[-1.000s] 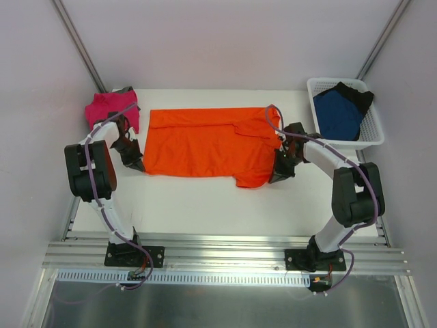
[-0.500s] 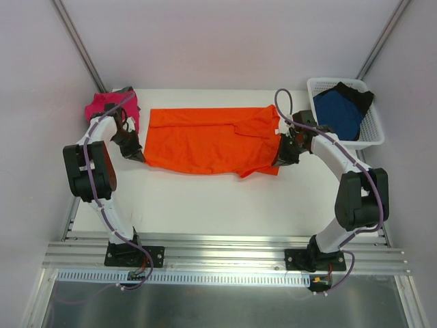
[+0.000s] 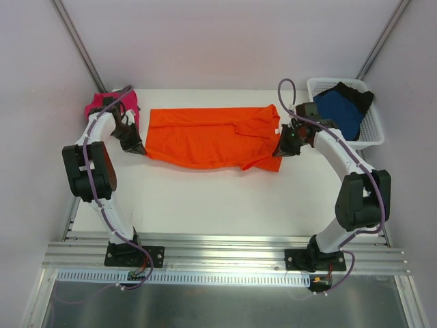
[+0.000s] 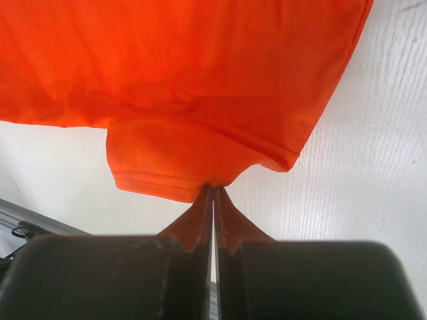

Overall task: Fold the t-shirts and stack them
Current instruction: Fold the tshirt

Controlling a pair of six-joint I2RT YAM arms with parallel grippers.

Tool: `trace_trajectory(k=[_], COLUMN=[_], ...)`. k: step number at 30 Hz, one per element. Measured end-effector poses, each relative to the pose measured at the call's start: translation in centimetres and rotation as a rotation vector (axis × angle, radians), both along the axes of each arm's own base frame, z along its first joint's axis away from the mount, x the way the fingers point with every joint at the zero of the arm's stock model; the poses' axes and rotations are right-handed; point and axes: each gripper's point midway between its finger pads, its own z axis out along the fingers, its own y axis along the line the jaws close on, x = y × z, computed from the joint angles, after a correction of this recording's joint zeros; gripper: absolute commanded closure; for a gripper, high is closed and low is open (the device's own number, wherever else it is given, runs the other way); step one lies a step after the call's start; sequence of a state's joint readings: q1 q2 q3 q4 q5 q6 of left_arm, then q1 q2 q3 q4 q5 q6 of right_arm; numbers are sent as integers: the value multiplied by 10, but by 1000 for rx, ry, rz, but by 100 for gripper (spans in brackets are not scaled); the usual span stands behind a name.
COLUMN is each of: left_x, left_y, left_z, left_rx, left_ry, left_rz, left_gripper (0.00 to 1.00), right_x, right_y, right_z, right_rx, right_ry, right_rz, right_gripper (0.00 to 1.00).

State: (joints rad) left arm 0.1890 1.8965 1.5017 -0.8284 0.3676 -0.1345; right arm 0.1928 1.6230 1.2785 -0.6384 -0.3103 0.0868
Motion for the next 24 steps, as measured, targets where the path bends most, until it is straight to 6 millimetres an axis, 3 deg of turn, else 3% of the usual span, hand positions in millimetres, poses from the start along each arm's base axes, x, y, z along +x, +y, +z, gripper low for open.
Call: trace_trajectory(k=[5,14,24], left_x=[7,35,56], left_y=[-4,-11,-3], left_z=[6,13,13], left_rx=[-5,0,30], left_ry=[-19,-71,-94], left_rz=[-18,-56,-50], left_gripper=[100,100,100], right_x=[18,50,86], right_y=[3,7,11], right_z=[13,10,15], right_rx=[9,0,-13], right_ry=[-50,-63,-111], right_rz=[-1,1,10], right_gripper=[99,99,99])
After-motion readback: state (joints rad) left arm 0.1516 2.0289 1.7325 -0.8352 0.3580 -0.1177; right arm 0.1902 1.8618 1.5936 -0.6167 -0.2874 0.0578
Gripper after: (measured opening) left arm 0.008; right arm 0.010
